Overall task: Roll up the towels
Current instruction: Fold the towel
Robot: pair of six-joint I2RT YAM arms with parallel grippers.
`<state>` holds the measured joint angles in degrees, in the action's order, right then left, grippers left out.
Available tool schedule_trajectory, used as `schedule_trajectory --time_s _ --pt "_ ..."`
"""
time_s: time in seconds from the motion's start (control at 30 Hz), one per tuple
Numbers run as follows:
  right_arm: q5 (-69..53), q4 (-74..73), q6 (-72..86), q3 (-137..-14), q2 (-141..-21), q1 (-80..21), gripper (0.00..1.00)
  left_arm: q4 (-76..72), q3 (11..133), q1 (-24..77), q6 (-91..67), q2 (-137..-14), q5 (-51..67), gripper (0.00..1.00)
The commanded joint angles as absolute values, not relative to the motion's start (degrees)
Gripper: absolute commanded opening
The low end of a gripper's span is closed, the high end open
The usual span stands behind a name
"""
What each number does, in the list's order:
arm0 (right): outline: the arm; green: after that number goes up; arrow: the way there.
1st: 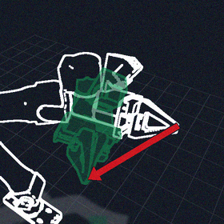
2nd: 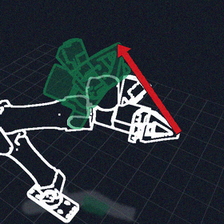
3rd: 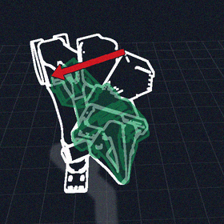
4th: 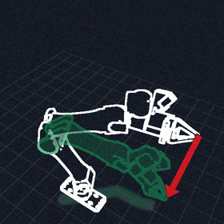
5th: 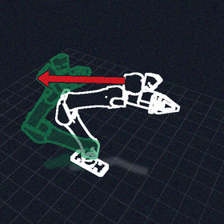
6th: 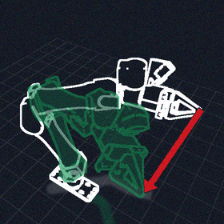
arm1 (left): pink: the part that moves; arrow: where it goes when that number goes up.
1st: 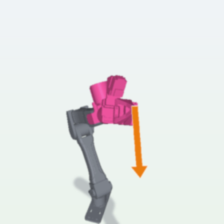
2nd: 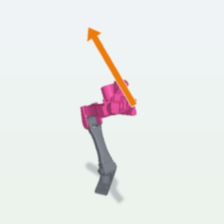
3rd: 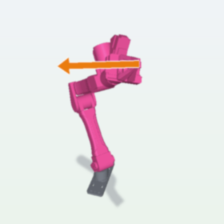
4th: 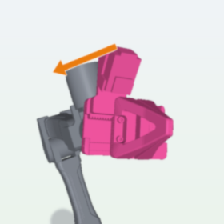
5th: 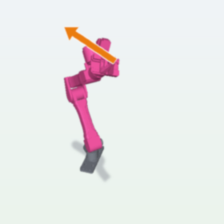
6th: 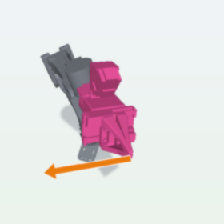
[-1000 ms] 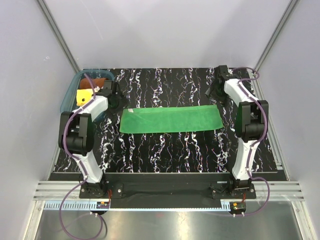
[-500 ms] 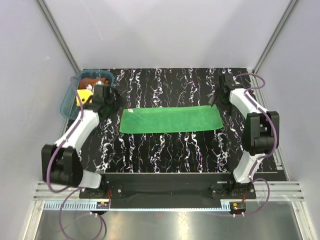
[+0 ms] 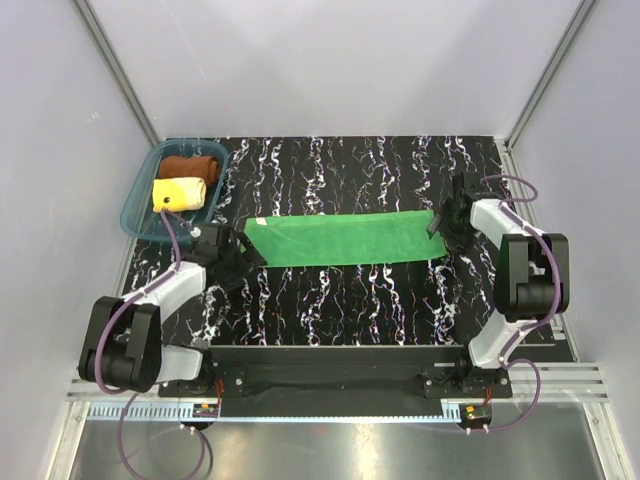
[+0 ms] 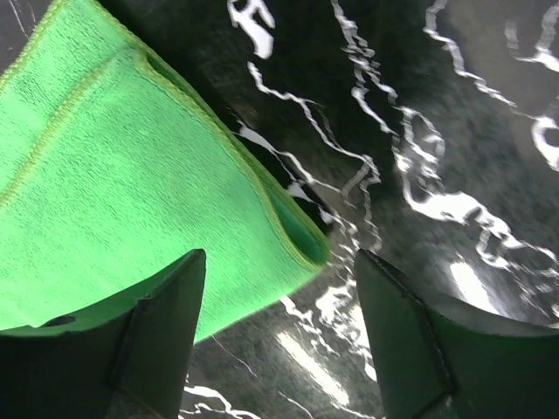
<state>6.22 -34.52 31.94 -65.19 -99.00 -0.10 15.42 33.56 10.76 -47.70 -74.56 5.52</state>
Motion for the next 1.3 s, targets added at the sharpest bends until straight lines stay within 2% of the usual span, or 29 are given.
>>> schedule_trajectory --time_s 0.0,0.2,0.23,0.27,0.3,0.33,0.4,0.43,0.47,0.5,0.53,0.67,1.0,1.27 --pt "3.08 -30.85 31.38 -65.57 -101.68 -0.35 0.76 8.44 33.13 10.81 -49.39 -77.86 8.44 0.87" --pt "3.08 -29.27 31.55 -64.34 -104.32 -0.35 0.66 7.56 34.89 10.81 -48.78 -82.17 6.51 0.82" --pt "3.25 -29.18 31.64 -63.9 -104.59 -0.35 0.64 7.21 35.41 10.64 -48.52 -82.96 6.5 0.77" --pt "3.16 -29.09 31.55 -63.81 -104.85 -0.35 0.61 6.86 35.68 10.63 -48.25 -83.66 6.5 0.75" --pt "3.16 -29.09 31.47 -63.55 -105.2 -0.35 0.5 6.42 36.03 10.55 -48.08 -85.15 6.42 0.74" --pt "3.08 -29.0 31.46 -62.94 -105.21 -0.35 0.44 5.72 36.64 10.37 -47.64 -85.69 6.5 0.6" --pt "2.47 -28.74 31.55 -61.79 -104.51 -0.35 0.27 4.93 37.96 9.85 -47.2 -87.53 6.15 0.41" --pt "2.03 -28.39 31.73 -60.39 -104.07 -0.35 0.22 4.57 38.49 9.67 -46.68 -88.24 6.07 0.23" --pt "1.41 -28.04 31.82 -59.68 -103.63 -0.35 0.19 4.31 39.11 9.49 -46.41 -89.11 5.89 0.12" --pt "1.15 -27.95 31.99 -58.89 -102.49 -0.35 0.17 4.13 39.89 9.41 -46.15 -89.9 5.54 0.03" --pt "0.97 -27.78 32.43 -57.49 -101.96 -0.35 0.16 4.3 41.9 9.06 -45.62 -91.74 5.02 0.0" --pt "-3.24 -27.51 33.4 -53.71 -99.23 -0.35 0.14 5.01 49.38 8.53 -44.3 -97.72 5.18 0.0" --pt "-16.16 -25.14 38.31 -43.51 -88.96 -2.02 0.05 14.75 81.78 8.79 -41.92 -117.57 6.41 0.0" --pt "-16.17 -25.23 47.28 -42.89 -84.02 -18.78 0.05 21.26 107.46 10.28 -39.55 -134.98 15.98 0.0"
